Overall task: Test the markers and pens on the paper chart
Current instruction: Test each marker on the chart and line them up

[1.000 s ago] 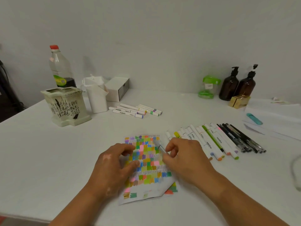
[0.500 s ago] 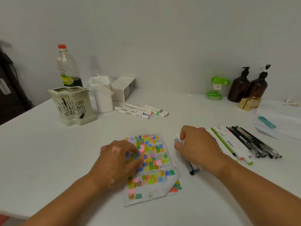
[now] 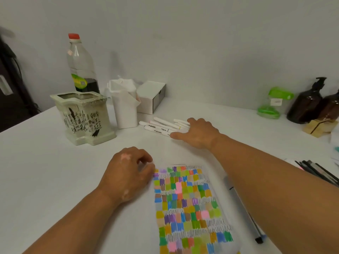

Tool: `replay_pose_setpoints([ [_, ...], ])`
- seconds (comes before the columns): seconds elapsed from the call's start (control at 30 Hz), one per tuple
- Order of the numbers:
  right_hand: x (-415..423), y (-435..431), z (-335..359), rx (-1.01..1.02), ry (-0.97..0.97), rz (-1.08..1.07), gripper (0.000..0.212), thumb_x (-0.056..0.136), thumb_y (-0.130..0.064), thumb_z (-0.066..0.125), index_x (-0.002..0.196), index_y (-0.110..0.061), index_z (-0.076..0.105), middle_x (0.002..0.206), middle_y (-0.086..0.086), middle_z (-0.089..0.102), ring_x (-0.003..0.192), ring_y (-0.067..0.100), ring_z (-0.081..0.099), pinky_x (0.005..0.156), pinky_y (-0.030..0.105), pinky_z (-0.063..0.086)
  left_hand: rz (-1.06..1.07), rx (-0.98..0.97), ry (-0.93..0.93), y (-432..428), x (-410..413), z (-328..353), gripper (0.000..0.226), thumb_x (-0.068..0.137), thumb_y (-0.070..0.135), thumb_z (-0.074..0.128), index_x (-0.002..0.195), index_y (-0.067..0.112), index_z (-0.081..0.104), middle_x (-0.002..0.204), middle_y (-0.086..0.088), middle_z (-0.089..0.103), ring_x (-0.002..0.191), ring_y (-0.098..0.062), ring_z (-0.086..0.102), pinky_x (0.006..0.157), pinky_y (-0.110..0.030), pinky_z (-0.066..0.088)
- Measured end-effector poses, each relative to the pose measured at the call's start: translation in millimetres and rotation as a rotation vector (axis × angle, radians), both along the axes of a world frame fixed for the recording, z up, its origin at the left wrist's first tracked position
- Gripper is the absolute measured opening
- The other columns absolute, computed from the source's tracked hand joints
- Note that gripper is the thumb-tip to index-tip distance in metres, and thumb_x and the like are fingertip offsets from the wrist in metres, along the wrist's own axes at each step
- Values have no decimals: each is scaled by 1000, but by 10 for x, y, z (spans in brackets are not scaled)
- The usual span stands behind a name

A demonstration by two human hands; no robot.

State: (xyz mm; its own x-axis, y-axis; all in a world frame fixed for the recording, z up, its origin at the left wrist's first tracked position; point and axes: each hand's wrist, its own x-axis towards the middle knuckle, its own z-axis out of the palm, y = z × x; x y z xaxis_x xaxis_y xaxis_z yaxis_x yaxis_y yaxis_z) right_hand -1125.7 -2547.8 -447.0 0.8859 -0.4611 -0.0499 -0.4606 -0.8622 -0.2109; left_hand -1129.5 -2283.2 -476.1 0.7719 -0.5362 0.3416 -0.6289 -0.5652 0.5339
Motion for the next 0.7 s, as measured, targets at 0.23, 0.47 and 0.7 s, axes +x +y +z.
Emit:
replay_pose_setpoints([
  [0.23, 365, -1, -12, -63, 152, 60, 136, 41, -109, 28, 158, -40, 15, 165, 4, 22, 151, 34, 18, 115, 68, 15, 15, -63, 69, -2, 51, -2, 5, 89, 34, 69, 94, 34, 71, 86, 20, 62, 83, 1, 56, 67, -7, 38],
  [0.47, 314, 205, -153, -238, 95, 212, 96, 78, -93, 18, 157, -37, 18, 152, 9, 37, 135, 33, 36, 107, 57, 32, 38, -84, 77, -21, 70, 10, 3, 89, 33, 69, 91, 35, 70, 84, 22, 62, 81, 4, 56, 63, -3, 38],
  [0.7, -154, 371, -208, -275, 90, 350, 90, 84, -88, 17, 158, -38, 11, 152, 7, 36, 135, 28, 37, 104, 50, 37, 52, -128, 53, 16, 28, 27, 3, 88, 29, 72, 86, 31, 73, 80, 19, 64, 79, 2, 57, 64, -5, 39],
])
